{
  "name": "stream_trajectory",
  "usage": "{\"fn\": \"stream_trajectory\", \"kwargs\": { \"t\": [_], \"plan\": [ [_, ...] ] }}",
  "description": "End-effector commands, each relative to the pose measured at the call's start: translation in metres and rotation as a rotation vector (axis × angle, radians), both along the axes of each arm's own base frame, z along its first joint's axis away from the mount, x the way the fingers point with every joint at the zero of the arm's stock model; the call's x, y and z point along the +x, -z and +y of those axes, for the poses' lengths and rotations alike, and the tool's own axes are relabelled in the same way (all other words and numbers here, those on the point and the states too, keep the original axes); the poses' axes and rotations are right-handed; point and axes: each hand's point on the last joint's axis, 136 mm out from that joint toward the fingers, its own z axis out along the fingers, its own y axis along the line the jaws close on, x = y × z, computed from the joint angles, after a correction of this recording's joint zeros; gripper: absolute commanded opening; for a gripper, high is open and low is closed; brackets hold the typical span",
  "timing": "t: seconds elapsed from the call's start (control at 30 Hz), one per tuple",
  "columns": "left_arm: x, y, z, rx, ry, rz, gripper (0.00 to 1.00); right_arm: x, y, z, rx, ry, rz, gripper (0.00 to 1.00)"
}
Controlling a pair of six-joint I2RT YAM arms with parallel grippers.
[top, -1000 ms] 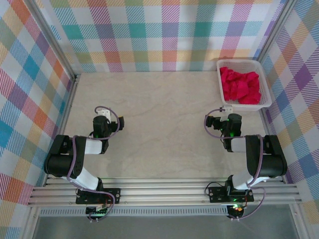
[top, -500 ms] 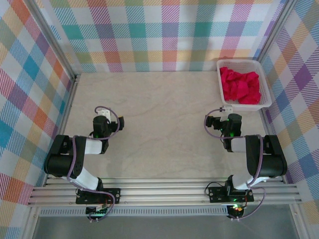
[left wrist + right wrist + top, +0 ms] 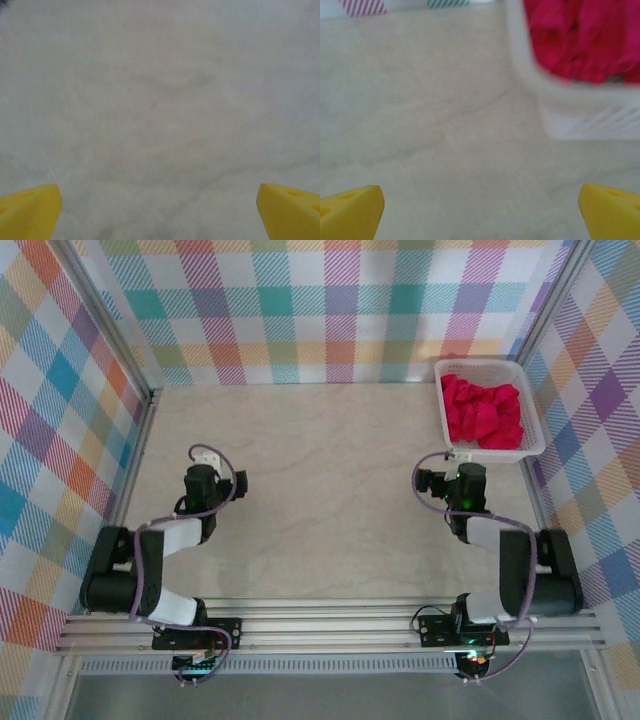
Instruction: Fold the inside-out t-shirt
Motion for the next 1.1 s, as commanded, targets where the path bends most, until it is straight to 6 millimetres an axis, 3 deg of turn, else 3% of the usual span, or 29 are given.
{"fn": "stream_trajectory", "kwargs": {
  "t": [0.0, 0.03, 0.13, 0.27, 0.37, 0.53, 0.67, 0.83, 0.97, 1.07],
  "plan": [
    [-0.011, -0.068, -0.013, -0.118, -0.042, -0.012, 1.0, -0.007, -0.067, -0.03, 0.044, 0.228, 0.028, 1.0],
    [-0.015, -0.08, -0.021, -0.167, -0.013, -0.004, 1.0, -0.009, -0.082, -0.036, 0.059, 0.276, 0.035, 1.0],
    [-0.025, -0.091, -0.039, -0.248, 0.052, 0.071, 1.0, -0.023, -0.108, -0.062, 0.163, 0.511, 0.049, 1.0],
    [-0.028, -0.094, -0.033, -0.262, -0.005, 0.143, 1.0, -0.002, -0.127, -0.052, 0.209, 0.402, 0.032, 1.0],
    [-0.037, -0.083, -0.013, -0.274, -0.163, 0.225, 1.0, 0.024, -0.116, -0.059, 0.237, 0.416, 0.094, 0.97],
    [-0.037, -0.082, -0.016, -0.31, -0.179, 0.302, 1.0, 0.068, -0.088, -0.088, 0.375, 0.478, 0.196, 0.86],
    [-0.046, -0.09, -0.009, -0.319, -0.205, 0.244, 1.0, 0.103, -0.057, -0.108, 0.369, 0.524, 0.273, 0.85],
    [-0.063, -0.099, 0.027, -0.287, -0.387, 0.124, 1.0, 0.136, -0.027, -0.124, 0.347, 0.55, 0.337, 0.85],
    [-0.066, -0.104, 0.023, -0.341, -0.337, 0.043, 1.0, 0.159, -0.007, -0.133, 0.338, 0.555, 0.362, 0.86],
    [-0.067, -0.109, 0.006, -0.389, -0.244, 0.04, 1.0, 0.171, 0.011, -0.136, 0.362, 0.561, 0.393, 0.83]
  ]
}}
